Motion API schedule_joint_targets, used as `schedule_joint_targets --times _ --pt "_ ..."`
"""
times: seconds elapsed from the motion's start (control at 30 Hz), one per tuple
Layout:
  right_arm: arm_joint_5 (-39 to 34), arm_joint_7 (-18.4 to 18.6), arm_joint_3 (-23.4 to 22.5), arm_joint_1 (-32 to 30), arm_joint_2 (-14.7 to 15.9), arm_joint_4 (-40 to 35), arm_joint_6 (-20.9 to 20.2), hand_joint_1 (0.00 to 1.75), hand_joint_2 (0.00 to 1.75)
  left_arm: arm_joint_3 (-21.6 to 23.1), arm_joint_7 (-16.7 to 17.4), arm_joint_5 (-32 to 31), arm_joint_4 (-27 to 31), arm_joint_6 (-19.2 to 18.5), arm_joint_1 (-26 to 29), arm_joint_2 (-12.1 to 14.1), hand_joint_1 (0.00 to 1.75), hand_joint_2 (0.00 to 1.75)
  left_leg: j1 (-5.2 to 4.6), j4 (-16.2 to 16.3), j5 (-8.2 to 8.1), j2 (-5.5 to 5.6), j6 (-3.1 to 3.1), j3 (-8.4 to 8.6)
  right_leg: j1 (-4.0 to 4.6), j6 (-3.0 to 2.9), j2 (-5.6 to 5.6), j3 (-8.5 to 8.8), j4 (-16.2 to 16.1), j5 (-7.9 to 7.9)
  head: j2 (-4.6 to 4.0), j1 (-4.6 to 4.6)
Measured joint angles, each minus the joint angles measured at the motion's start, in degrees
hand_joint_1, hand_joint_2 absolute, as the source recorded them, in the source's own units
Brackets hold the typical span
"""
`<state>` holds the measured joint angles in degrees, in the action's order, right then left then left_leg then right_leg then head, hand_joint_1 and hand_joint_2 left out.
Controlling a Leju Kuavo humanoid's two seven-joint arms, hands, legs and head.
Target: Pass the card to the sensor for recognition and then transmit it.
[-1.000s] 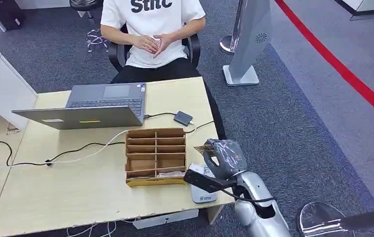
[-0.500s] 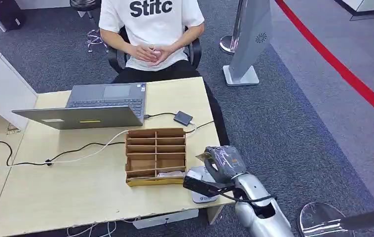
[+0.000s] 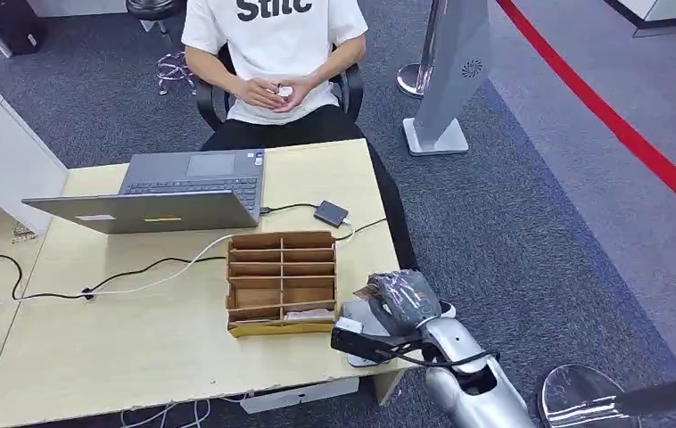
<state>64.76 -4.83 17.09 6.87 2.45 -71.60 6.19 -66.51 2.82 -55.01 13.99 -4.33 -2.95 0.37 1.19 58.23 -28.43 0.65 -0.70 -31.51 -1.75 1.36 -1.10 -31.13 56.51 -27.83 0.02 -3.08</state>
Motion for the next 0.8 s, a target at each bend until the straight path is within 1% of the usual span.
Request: schedule_joint_targets --times 0.3,0.43,0.67,0.8 --pt "0.0 0.22 0.37 0.15 0.28 0.35 -0.31 1.75 1.75 0.0 0.02 -0.26 0.0 0.0 0.0 0.26 0.0 1.75 0.0 0.0 0.0 0.0 0.0 0.0 0.0 0.0 0.0 0.0 0.0 0.0 0.0 0.02" --pt "-0.04 0.55 0.9 0.45 0.77 1.07 -1.53 1.75 1.75 0.0 0.02 -0.74 0.0 0.0 0.0 0.28 0.0 1.75 0.0 0.0 0.0 0.0 0.0 0.0 0.0 0.0 0.0 0.0 0.0 0.0 0.0 0.02" --pt "0.81 1.88 1.75 1.35 1.05 2.1 -1.55 1.75 1.75 0.0 0.04 -1.11 0.0 0.13 -0.02 0.28 0.0 1.75 0.0 0.0 0.0 0.0 0.0 0.01 0.0 0.0 0.0 0.0 0.0 0.0 0.0 0.02" --pt "1.84 3.04 1.81 1.35 1.05 2.01 -0.52 1.75 1.75 0.0 0.04 -1.71 0.0 0.37 -0.02 0.28 0.0 1.75 0.0 0.0 0.0 0.0 0.0 0.01 0.0 0.0 0.0 0.0 0.0 0.0 0.0 0.02"
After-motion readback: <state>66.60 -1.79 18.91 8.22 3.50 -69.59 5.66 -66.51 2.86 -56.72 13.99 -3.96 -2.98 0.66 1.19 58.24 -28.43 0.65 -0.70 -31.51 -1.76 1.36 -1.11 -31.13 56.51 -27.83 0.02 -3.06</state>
